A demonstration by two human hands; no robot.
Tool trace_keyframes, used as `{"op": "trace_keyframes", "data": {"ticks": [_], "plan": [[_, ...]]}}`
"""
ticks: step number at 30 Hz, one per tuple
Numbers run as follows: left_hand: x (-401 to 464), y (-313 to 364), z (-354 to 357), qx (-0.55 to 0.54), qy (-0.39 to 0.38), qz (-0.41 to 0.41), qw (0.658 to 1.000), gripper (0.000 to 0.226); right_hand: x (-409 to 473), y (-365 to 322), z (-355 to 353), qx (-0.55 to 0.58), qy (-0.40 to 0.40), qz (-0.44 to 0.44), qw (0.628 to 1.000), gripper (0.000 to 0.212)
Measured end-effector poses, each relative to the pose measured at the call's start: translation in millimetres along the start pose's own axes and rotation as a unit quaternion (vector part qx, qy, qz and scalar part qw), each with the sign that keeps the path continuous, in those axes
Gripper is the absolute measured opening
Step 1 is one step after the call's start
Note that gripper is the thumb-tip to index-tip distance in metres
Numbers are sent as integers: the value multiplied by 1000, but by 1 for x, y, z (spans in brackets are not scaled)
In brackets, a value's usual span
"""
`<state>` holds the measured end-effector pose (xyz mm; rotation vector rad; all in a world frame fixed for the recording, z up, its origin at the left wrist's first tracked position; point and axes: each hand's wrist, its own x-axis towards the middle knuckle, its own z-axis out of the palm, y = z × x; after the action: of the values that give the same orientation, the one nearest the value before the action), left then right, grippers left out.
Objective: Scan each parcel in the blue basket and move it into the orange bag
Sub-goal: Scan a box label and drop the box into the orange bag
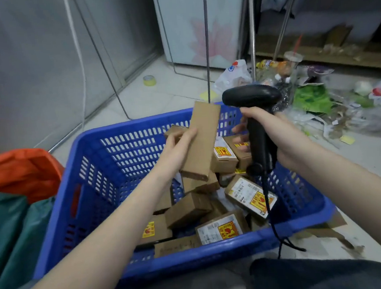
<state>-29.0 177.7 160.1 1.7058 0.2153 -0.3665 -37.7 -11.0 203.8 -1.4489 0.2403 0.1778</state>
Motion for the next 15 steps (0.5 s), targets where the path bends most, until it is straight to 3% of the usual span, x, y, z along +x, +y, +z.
{"op": "trace_keyframes", "data": {"ticks": [7,11,15], "plan": [[-43,15,-56,-300,-27,-62,951,52,-26,-24,57,45,20,-21,999,24],[-53,8,-75,-283,-34,-51,957,47,-38,-24,84,64,0,4,998,26],[-56,5,-82,-185,19,-23,982,34,-42,-17,101,69,2,17,997,37]]}}
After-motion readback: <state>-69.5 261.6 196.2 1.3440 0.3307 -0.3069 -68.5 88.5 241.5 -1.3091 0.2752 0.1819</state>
